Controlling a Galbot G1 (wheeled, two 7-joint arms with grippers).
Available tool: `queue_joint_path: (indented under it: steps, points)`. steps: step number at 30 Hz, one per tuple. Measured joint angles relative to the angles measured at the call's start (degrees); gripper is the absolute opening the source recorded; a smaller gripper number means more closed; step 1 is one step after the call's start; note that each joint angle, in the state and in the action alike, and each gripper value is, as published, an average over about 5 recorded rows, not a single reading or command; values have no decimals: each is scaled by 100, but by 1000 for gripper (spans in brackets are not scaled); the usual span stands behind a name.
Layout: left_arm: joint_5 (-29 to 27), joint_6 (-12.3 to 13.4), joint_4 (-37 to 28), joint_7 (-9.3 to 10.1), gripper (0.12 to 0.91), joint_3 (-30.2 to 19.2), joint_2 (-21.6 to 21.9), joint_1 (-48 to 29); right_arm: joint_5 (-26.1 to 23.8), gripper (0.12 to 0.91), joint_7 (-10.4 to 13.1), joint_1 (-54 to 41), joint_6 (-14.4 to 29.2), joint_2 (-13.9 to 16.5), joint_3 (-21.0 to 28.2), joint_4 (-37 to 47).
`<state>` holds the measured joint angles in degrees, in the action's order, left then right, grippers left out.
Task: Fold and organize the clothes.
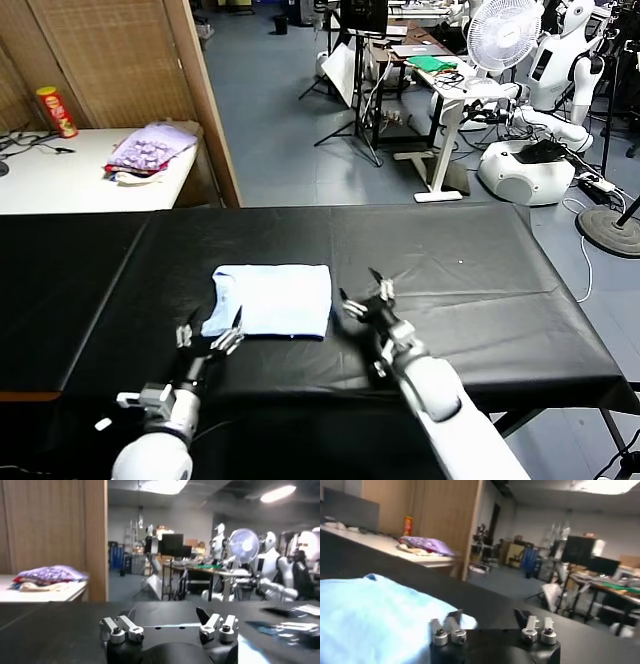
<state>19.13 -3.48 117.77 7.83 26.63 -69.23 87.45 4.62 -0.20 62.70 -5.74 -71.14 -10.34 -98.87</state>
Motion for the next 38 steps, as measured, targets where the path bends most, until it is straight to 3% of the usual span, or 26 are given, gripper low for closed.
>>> queue_joint_path:
  steps: [5,14,21,28,38]
  points:
    - [61,74,335,90,798,216,268,500,268,798,370,1050,-209,172,-418,-1039]
    - [193,162,689,202,798,588,380,1679,291,798,994,2908,-502,152,-937,-2443]
    - [622,-228,1001,258,798,1006,379,2521,288,798,1336,3864,-923,150,-1131,-3219]
    - [828,-518,1355,306,798,1331,323,2978,288,798,1433,4293,-1146,128,-1153,-3565]
    - [896,-575,1542,281,798,1490,321,3077,288,798,1425,4405,-1156,127,-1167,-3663]
